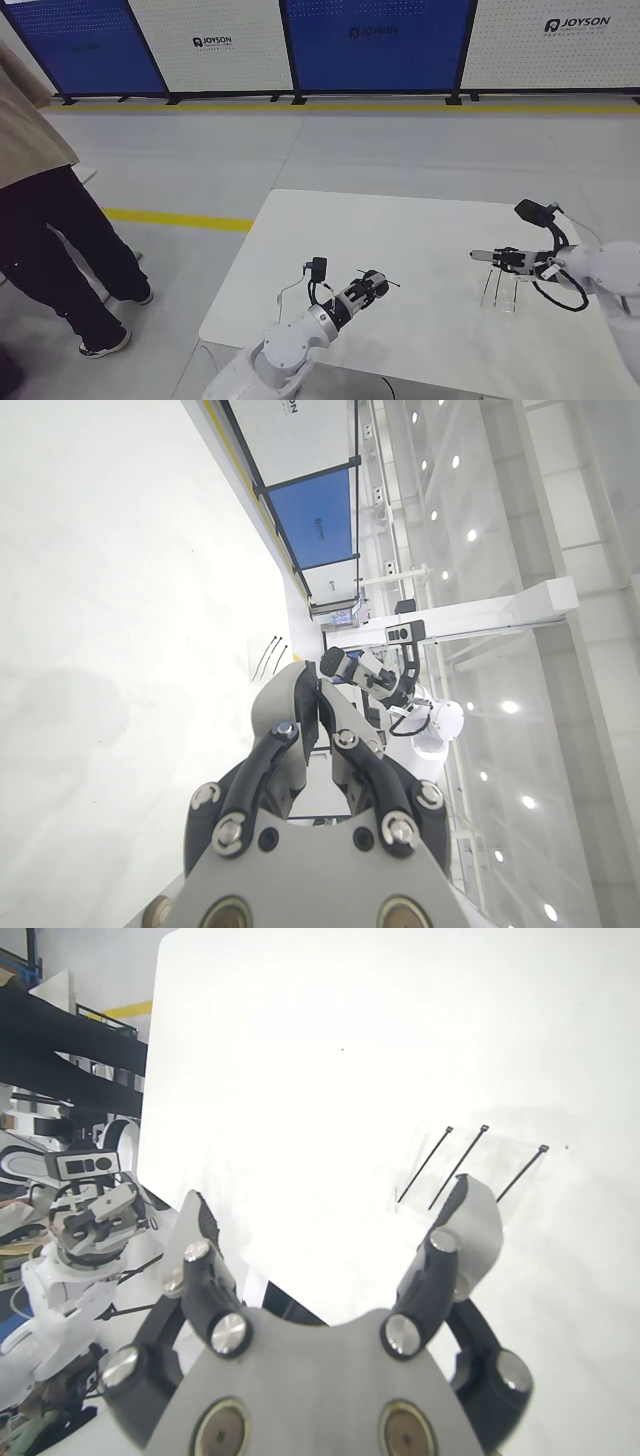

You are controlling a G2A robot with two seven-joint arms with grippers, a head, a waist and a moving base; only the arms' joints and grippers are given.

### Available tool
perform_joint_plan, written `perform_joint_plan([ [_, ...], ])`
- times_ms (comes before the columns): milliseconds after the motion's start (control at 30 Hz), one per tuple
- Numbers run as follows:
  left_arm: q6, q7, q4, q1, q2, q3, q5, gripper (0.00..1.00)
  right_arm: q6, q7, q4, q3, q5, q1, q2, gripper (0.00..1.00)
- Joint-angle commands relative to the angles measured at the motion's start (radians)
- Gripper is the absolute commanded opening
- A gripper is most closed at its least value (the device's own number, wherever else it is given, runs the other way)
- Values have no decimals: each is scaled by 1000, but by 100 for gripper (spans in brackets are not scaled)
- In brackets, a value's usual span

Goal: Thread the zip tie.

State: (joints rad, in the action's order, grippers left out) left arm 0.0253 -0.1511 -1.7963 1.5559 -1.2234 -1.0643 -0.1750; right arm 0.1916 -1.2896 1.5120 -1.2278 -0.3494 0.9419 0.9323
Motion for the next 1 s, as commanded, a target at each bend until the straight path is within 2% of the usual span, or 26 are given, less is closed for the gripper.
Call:
perform_joint_plan([
  [0, 0, 0, 0, 0, 0, 0, 0, 0, 14, -52, -6, 8, -40, -24, -3, 100],
  [67, 0, 0, 0, 0, 0, 0, 0, 0, 48, -100, -8, 37, -107, -52, -4, 100],
  [133, 0, 0, 0, 0, 0, 0, 0, 0, 83, -100, -28, 94, -166, -86, -2, 100],
  [167, 0, 0, 0, 0, 0, 0, 0, 0, 113, -100, -52, 138, -193, -121, -1, 100],
  [200, 0, 0, 0, 0, 0, 0, 0, 0, 118, -100, -56, 147, -195, -131, 0, 100],
  [500, 0, 0, 0, 0, 0, 0, 0, 0, 118, -100, -56, 147, -195, -131, 0, 100],
  [600, 0, 0, 0, 0, 0, 0, 0, 0, 77, -61, -71, 169, -178, -105, 5, 100],
  [767, 0, 0, 0, 0, 0, 0, 0, 0, 81, -3, -109, 225, -186, -104, 22, 100],
  [867, 0, 0, 0, 0, 0, 0, 0, 0, 105, 24, -113, 235, -204, -118, 28, 100],
  [967, 0, 0, 0, 0, 0, 0, 0, 0, 105, 24, -113, 235, -204, -118, 28, 100],
])
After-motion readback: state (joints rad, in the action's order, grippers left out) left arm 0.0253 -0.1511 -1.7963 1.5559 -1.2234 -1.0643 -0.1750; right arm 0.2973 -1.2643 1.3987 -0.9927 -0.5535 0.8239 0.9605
